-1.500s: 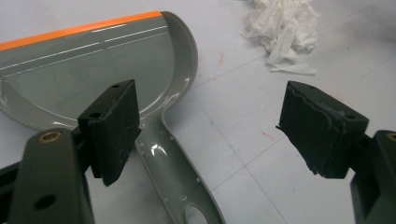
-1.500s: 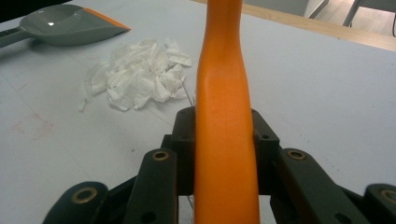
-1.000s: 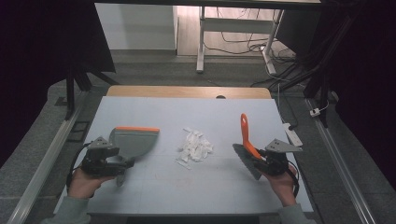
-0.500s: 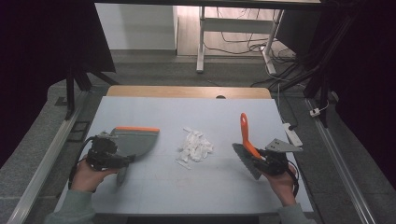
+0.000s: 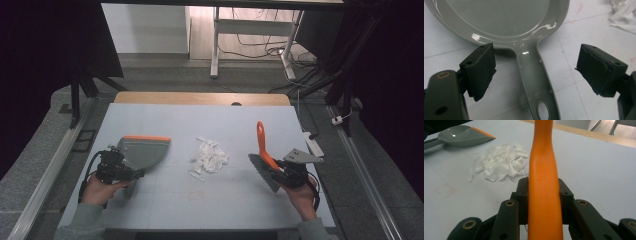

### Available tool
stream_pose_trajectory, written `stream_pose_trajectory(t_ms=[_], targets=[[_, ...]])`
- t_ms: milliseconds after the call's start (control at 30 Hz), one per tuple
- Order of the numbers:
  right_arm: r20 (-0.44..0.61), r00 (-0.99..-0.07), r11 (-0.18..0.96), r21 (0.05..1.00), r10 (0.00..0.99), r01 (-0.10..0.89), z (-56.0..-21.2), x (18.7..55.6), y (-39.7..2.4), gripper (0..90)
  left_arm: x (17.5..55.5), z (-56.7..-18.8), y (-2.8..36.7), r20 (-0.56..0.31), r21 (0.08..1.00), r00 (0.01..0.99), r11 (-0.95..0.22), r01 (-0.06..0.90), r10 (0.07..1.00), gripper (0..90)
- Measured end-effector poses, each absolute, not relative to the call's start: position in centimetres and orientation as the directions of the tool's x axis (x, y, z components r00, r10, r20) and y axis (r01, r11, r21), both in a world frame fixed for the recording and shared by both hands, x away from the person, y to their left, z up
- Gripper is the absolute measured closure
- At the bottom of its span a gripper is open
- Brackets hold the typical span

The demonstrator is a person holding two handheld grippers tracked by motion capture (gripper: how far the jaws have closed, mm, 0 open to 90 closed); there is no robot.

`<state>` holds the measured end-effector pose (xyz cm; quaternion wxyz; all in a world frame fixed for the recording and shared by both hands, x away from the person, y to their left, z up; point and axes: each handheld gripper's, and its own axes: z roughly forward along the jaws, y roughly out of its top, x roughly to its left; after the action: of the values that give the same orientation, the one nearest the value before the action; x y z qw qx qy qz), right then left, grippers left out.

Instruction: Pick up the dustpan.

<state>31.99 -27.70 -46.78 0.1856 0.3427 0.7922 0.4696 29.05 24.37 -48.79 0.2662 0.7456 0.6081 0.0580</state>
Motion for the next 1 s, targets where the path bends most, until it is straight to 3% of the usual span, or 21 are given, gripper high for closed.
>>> stream_pose_trajectory(t_ms=[1000], targets=[[0.014,-0.697,0.338,0.867,0.717,0.366,-47.0,31.9,-27.5,70.0,28.9,-50.8,23.8,-0.231,0.408,0.230,-0.121,0.905,0.945,18.4]])
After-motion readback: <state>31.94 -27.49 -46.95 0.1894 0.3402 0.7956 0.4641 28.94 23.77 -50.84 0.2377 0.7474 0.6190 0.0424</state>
